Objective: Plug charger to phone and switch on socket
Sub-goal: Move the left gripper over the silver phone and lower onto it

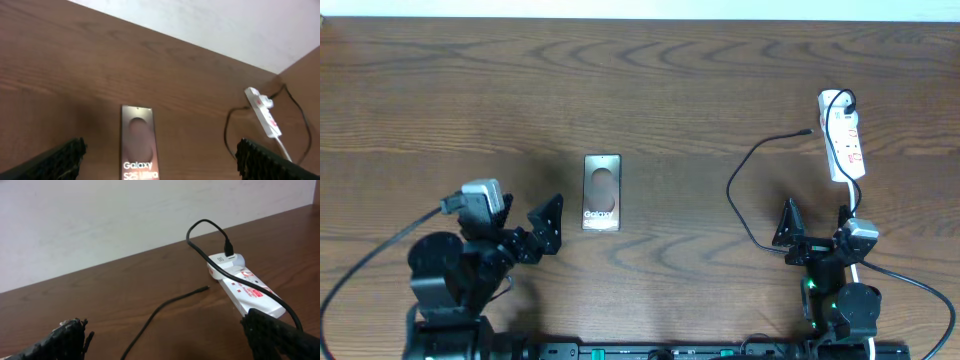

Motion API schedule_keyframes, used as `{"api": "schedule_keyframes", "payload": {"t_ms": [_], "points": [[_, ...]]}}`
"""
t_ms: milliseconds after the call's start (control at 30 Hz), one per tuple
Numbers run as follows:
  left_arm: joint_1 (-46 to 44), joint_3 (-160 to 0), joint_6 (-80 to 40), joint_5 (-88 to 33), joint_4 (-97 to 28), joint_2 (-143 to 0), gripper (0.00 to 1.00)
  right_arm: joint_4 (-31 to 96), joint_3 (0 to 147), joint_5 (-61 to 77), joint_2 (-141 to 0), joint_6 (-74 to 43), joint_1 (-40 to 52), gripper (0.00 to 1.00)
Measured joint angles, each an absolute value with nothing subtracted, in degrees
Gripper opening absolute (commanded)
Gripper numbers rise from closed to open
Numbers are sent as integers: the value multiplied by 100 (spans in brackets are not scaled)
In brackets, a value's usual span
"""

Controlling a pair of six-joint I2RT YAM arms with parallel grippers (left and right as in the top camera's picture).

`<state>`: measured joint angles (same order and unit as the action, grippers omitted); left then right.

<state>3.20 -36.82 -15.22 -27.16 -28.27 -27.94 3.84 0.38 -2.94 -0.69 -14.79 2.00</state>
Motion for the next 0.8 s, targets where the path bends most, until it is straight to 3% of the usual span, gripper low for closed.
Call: {"api": "schedule_keyframes", "payload": {"t_ms": [333,567,800], "points": [[-615,-4589,-1522,-1326,-3754,-3953,98,384,38,-296,-69,-1479,200,99],[-1441,-4589,-1525,-843,-3192,-5155,98,384,38,-296,-69,-1479,200,99],[-1581,-4589,-1522,-816,-2762,-6479,98,384,38,-294,-69,-1479,200,99]]}}
